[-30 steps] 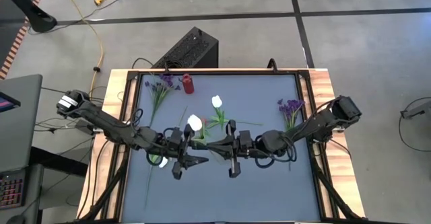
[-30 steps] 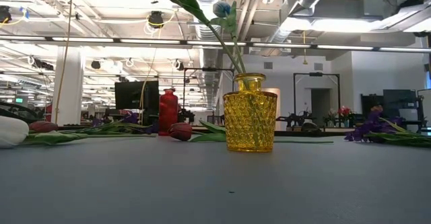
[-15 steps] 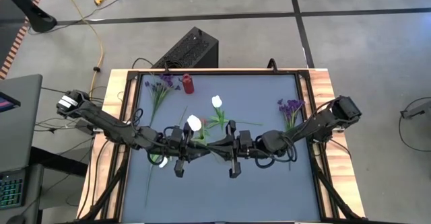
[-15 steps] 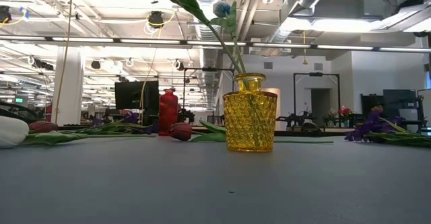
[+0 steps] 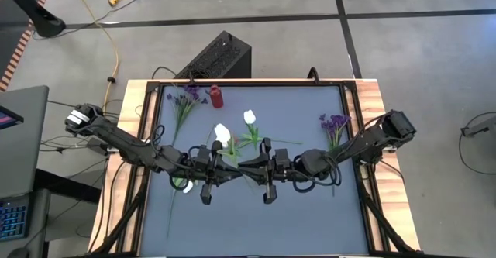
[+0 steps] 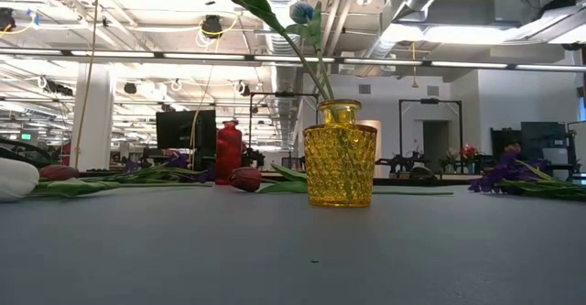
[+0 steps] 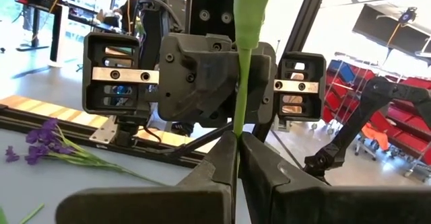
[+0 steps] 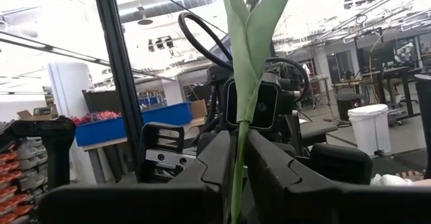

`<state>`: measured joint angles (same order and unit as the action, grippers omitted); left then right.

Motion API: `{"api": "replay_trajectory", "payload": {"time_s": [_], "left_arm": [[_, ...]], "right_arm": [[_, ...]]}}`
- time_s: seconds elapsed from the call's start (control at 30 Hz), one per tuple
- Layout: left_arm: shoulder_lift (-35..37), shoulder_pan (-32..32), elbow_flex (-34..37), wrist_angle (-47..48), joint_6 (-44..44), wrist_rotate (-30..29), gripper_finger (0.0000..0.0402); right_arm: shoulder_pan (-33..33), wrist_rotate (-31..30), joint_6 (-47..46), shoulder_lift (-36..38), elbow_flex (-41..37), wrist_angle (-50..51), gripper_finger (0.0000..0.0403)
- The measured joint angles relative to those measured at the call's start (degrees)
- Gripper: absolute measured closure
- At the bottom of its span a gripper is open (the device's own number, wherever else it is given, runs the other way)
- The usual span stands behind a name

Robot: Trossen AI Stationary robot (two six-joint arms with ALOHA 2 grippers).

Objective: Sort flowers into vase by color
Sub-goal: Put the white flower into the yellow vase

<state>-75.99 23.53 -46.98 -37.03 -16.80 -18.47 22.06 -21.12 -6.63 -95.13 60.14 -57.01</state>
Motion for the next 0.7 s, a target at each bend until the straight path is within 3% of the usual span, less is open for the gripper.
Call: {"api": "replay_trajectory", "payload": {"time_s": [0.27,0.37,0.7], "left_arm": [[0.0,0.0,0.0,0.3,1.3,-1.5,0.0401],[0.0,0.1,0.0,0.9,1.6,-1.6,0.0401],[0.1,0.0,0.0,6.0,2.1,-3.4,0.0401]], "right_arm": [[0.4,1.4,-1.0,0.0,0.0,0.1,0.0324],[1.0,1.5,-2.4,1.0,0.0,4.3,0.0310],[1.7,1.8,-5.5,13.5,0.0,33.5,0.0185]]}}
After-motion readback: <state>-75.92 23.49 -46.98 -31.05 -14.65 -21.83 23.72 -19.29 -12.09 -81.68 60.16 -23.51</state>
